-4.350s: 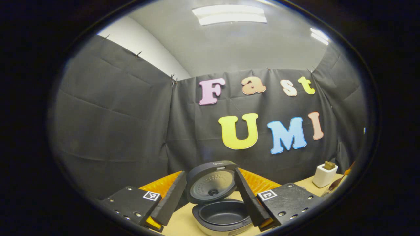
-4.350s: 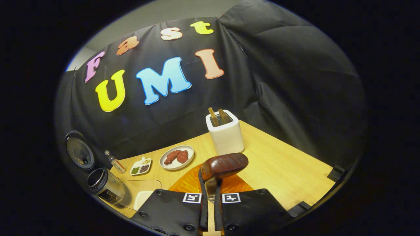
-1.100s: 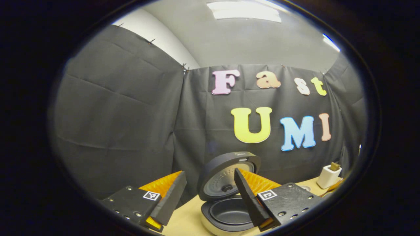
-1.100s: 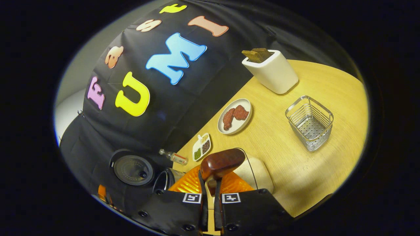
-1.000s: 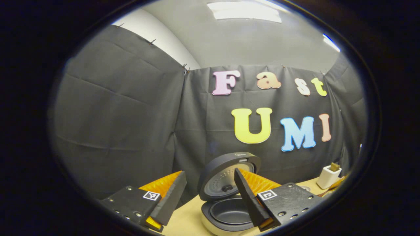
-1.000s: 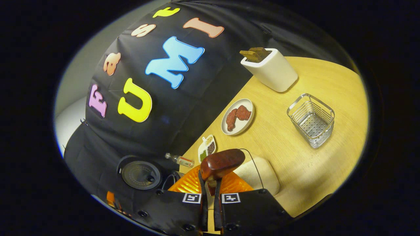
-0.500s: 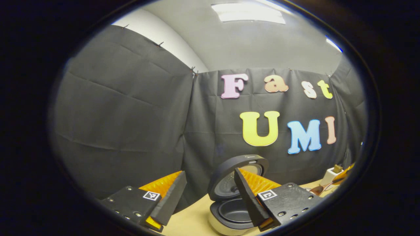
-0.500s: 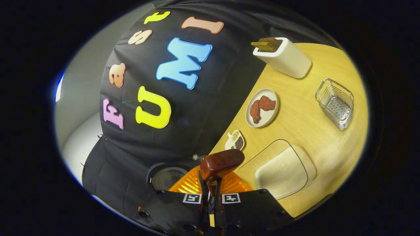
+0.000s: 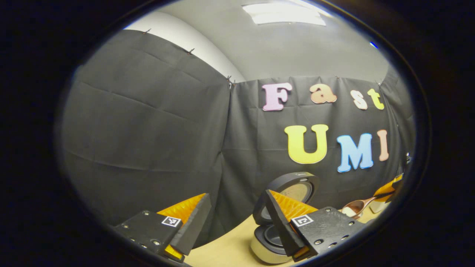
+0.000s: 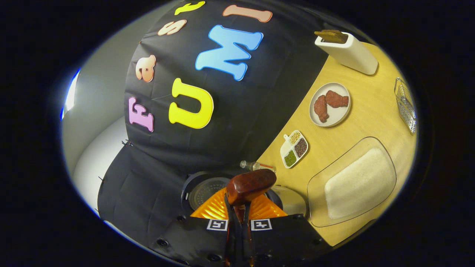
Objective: Close the left gripper, press the button to open the rice cooker; take a wooden spoon from the chopstick holder with the right hand, scoop a spoonful of rice and pour it into the rice cooker, then put the wooden spoon back into the chopstick holder.
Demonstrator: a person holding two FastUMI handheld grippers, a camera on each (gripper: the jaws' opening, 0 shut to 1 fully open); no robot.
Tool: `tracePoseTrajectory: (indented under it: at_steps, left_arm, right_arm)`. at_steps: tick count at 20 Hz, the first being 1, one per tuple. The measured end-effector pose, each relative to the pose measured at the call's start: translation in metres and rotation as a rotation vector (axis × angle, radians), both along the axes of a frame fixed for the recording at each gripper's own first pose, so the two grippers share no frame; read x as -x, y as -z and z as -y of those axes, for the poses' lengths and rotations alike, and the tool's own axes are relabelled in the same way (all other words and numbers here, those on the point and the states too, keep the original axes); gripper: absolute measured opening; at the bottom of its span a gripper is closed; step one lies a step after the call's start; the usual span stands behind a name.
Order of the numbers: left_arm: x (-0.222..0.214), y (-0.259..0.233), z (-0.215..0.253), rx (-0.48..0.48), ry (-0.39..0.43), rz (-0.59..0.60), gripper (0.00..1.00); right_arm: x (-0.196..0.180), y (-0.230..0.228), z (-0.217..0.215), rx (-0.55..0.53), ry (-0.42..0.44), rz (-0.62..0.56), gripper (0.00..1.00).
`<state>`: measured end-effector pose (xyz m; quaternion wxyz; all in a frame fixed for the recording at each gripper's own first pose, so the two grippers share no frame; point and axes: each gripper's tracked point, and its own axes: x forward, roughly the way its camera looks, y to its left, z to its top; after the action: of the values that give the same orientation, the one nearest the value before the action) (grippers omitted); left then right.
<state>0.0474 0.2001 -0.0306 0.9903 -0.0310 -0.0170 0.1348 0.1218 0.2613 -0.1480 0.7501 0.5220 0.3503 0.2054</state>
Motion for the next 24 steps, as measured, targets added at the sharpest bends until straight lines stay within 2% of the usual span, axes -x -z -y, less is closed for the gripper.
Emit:
tracePoseTrajectory:
  at_steps: [4, 5, 6, 11, 12, 14, 15, 17, 18, 21, 24]
  left_arm:
    - [0.008, 0.006, -0.019, -0.001, -0.045, -0.015, 0.9]
    - [0.009, 0.006, -0.023, -0.002, -0.054, -0.018, 0.9]
    - [0.01, 0.008, -0.027, -0.004, -0.064, -0.021, 0.89]
    - [0.015, 0.014, -0.045, -0.011, -0.11, -0.035, 0.92]
    - [0.016, 0.017, -0.049, -0.009, -0.118, -0.041, 0.9]
    - [0.018, 0.023, -0.056, -0.008, -0.131, -0.053, 0.9]
    - [0.019, 0.024, -0.058, -0.009, -0.137, -0.058, 0.9]
    - [0.02, 0.028, -0.063, -0.01, -0.149, -0.064, 0.9]
    - [0.022, 0.031, -0.064, -0.011, -0.153, -0.07, 0.9]
    - [0.021, 0.035, -0.066, -0.011, -0.165, -0.08, 0.94]
    - [0.02, 0.039, -0.069, 0.0, -0.169, -0.091, 0.9]
  right_arm:
    - [-0.004, 0.001, -0.042, -0.005, -0.069, 0.008, 0.08]
    - [-0.003, 0.0, -0.052, -0.003, -0.085, 0.012, 0.05]
    - [-0.003, 0.001, -0.062, 0.001, -0.1, 0.017, 0.08]
    - [-0.005, 0.01, -0.102, 0.029, -0.173, 0.03, 0.08]
    - [-0.004, 0.013, -0.111, 0.035, -0.188, 0.031, 0.05]
    - [-0.001, 0.02, -0.123, 0.051, -0.217, 0.031, 0.05]
    - [0.001, 0.025, -0.128, 0.065, -0.232, 0.035, 0.08]
    - [0.003, 0.04, -0.139, 0.115, -0.277, 0.053, 0.04]
    - [0.003, 0.05, -0.143, 0.156, -0.298, 0.068, 0.08]
    - [0.004, 0.073, -0.151, 0.28, -0.35, 0.127, 0.08]
    - [0.0, 0.086, -0.159, 0.377, -0.41, 0.214, 0.08]
